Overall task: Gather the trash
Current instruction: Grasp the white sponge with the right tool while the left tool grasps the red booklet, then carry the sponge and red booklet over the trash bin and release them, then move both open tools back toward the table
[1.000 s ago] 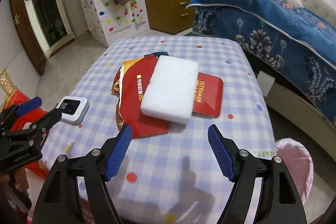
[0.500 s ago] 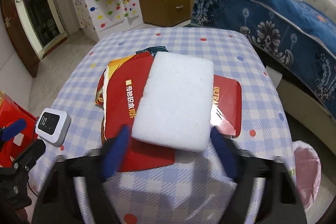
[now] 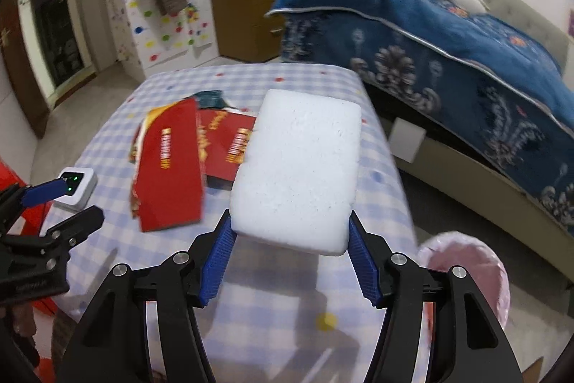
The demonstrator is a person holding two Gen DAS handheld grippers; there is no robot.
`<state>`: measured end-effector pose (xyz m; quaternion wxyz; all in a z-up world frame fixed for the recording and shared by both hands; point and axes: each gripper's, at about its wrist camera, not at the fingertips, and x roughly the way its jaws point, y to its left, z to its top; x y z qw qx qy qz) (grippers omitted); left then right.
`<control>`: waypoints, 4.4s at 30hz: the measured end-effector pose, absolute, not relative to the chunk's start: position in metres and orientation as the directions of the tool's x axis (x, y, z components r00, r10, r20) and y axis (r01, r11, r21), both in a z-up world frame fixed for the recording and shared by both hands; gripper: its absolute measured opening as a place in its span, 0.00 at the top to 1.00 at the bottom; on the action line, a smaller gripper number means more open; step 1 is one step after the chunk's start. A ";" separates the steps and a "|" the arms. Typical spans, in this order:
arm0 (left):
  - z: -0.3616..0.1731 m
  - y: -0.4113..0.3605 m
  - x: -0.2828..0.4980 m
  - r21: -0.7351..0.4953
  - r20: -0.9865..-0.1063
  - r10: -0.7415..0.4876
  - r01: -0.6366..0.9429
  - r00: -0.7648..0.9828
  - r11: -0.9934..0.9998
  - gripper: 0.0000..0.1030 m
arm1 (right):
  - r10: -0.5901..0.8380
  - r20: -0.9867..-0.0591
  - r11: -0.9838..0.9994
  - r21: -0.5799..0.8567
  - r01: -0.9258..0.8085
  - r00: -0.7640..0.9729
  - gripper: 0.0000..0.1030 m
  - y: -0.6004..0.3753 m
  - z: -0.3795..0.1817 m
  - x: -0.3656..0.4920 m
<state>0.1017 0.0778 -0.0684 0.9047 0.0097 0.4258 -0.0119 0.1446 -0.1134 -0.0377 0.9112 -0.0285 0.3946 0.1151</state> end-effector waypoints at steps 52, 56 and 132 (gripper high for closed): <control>-0.032 0.046 0.075 -0.058 -0.689 -0.122 0.114 0.714 0.992 0.21 | 0.210 -0.673 0.974 0.080 -0.212 0.709 0.40 -0.154 -0.012 0.096; -0.029 0.017 0.068 -0.050 -0.674 -0.178 0.196 0.717 0.979 0.21 | 0.180 -0.669 0.982 0.074 -0.176 0.721 0.40 -0.171 -0.009 0.087; -0.046 0.007 0.060 0.016 -0.704 -0.144 0.218 0.696 0.976 0.07 | 0.136 -0.704 0.989 0.058 -0.134 0.697 0.22 -0.195 -0.014 0.066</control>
